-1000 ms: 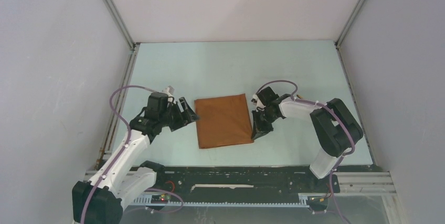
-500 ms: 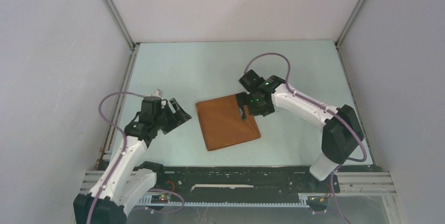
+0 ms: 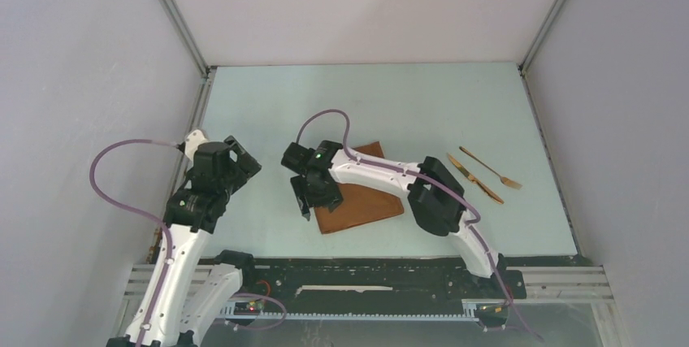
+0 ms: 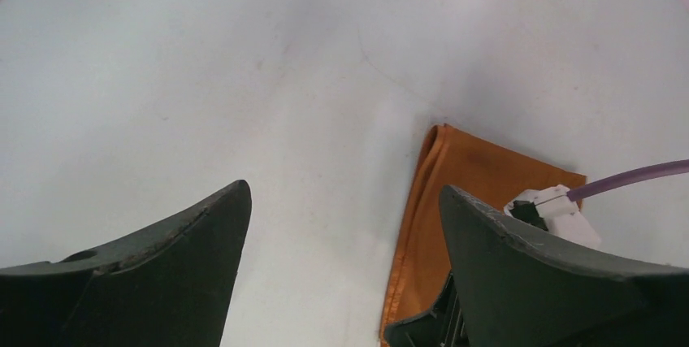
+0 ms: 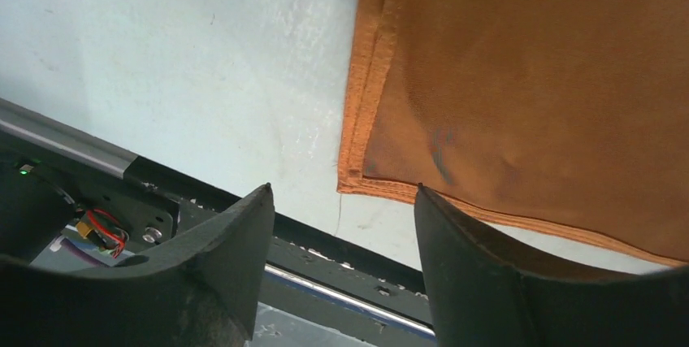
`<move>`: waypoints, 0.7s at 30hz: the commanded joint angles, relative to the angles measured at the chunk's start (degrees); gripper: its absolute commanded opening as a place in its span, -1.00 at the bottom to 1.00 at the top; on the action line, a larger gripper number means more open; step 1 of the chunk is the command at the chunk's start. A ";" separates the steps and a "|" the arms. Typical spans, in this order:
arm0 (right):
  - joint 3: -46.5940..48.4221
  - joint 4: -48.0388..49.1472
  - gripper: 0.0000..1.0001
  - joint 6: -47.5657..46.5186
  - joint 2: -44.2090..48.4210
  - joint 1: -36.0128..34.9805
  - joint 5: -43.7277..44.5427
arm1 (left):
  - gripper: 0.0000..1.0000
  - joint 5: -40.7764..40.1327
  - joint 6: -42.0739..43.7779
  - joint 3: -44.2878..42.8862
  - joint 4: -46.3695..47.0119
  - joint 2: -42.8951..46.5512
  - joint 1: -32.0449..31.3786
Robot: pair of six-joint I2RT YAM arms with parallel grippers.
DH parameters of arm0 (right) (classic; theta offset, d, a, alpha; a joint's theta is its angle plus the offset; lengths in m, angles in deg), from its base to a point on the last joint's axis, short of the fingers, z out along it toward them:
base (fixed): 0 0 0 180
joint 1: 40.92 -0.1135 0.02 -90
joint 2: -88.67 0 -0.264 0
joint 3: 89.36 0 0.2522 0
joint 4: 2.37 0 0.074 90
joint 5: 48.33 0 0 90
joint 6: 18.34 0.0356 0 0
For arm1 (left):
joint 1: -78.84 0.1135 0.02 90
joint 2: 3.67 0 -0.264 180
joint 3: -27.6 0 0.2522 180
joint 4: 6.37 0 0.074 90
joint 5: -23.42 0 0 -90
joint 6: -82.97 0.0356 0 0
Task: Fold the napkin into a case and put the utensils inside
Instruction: Pick up the lower triangle-folded napkin from the center of the board.
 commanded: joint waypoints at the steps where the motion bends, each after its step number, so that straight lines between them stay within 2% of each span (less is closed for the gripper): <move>1: 5.80 -5.85 0.37 2.61 -2.50 -1.64 -1.20 | 0.88 -5.37 -0.23 -1.74 -2.79 0.50 0.38; 4: 7.53 -6.86 0.17 3.32 -4.85 -2.06 -1.65 | 0.91 -7.44 -0.07 -1.93 -3.28 0.89 0.32; 6: 8.81 -8.17 0.11 3.73 -6.38 -2.17 -0.99 | 0.92 -8.38 0.29 -2.23 -3.66 0.86 0.38; 15: 10.50 -10.66 0.17 3.99 -9.03 -2.30 0.85 | 0.93 -9.00 1.07 -2.03 -3.95 1.42 0.22; 21: 11.24 -11.80 0.14 4.33 -10.53 -2.38 1.73 | 0.93 -8.18 0.62 -1.67 -3.93 1.49 0.11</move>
